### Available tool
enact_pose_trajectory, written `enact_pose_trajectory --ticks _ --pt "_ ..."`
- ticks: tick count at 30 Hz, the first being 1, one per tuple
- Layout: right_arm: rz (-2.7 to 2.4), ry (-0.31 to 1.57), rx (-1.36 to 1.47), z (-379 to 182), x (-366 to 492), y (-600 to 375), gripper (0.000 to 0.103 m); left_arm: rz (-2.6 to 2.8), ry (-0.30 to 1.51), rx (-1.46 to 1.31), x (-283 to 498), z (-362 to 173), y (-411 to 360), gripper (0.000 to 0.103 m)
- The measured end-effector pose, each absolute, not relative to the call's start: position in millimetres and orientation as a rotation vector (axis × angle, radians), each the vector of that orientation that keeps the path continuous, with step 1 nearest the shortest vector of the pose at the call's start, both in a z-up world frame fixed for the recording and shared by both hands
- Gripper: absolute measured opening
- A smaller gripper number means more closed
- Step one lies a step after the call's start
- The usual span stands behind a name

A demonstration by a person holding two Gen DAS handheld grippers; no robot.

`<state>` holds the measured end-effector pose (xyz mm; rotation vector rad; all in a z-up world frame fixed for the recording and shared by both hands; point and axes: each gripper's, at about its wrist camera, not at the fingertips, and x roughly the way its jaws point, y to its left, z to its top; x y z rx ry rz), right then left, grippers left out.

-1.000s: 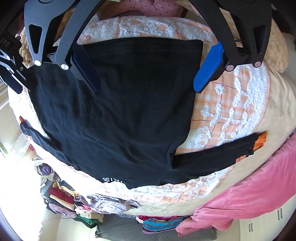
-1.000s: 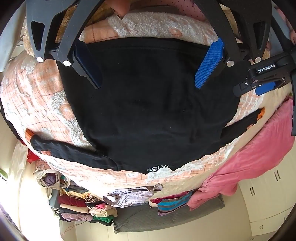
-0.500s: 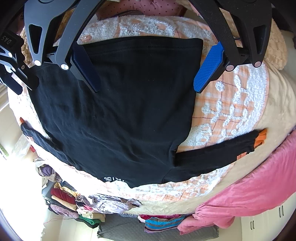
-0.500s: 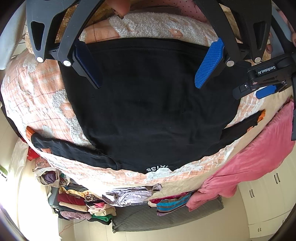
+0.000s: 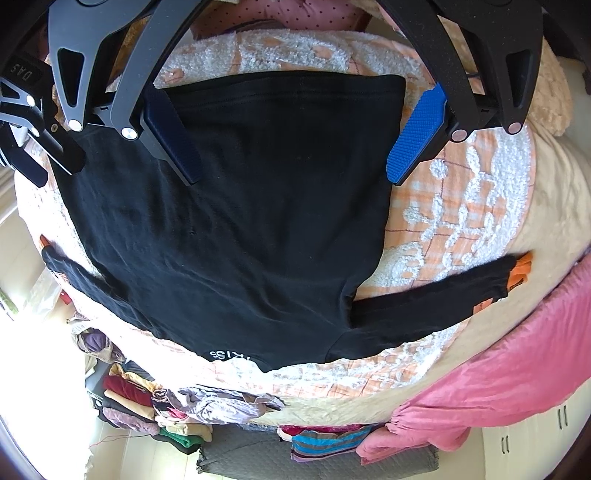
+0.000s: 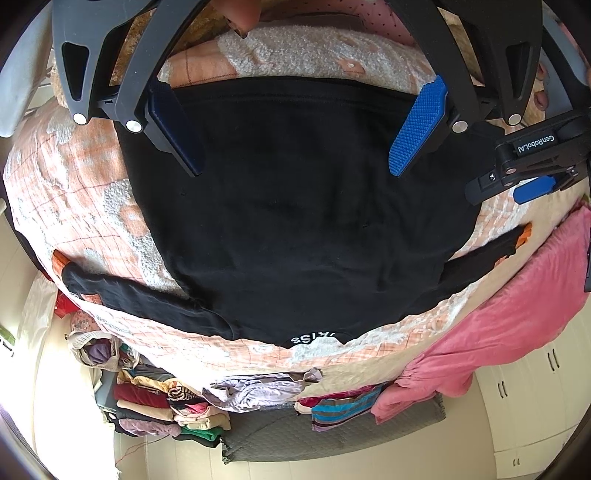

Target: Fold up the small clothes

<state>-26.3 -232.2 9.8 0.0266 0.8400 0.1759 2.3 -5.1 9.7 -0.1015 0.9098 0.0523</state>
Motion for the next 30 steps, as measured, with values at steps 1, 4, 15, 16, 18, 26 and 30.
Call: enact_pose_trajectory --ticks 1,4,15,16,18,26,30 --pt "0.176 0.842 0.026 9.4 -26.5 -231.8 0.099 0.053 0.910 -0.101 2.9 9.9 -4.7 0.095" --pt "0.176 0.842 0.024 8.9 -26.9 -231.0 0.099 0.052 0.908 -0.100 2.0 9.9 -5.9 0.095" --pt "0.175 0.839 0.012 9.9 -29.0 -228.7 0.099 0.051 0.904 -0.097 1.4 10.9 -6.2 0.095" --pt "0.175 0.838 0.011 10.0 -29.3 -228.6 0.099 0.051 0.904 -0.097 1.0 10.6 -6.4 0.095" --pt "0.173 0.838 0.011 10.2 -29.5 -228.6 0.099 0.049 0.903 -0.098 0.9 10.6 -6.3 0.095" --pt "0.171 0.839 0.011 10.6 -29.7 -229.0 0.099 0.051 0.904 -0.099 1.4 10.5 -6.5 0.095" --pt "0.166 0.838 0.009 10.7 -29.2 -229.2 0.099 0.049 0.907 -0.099 2.3 9.3 -7.4 0.095"
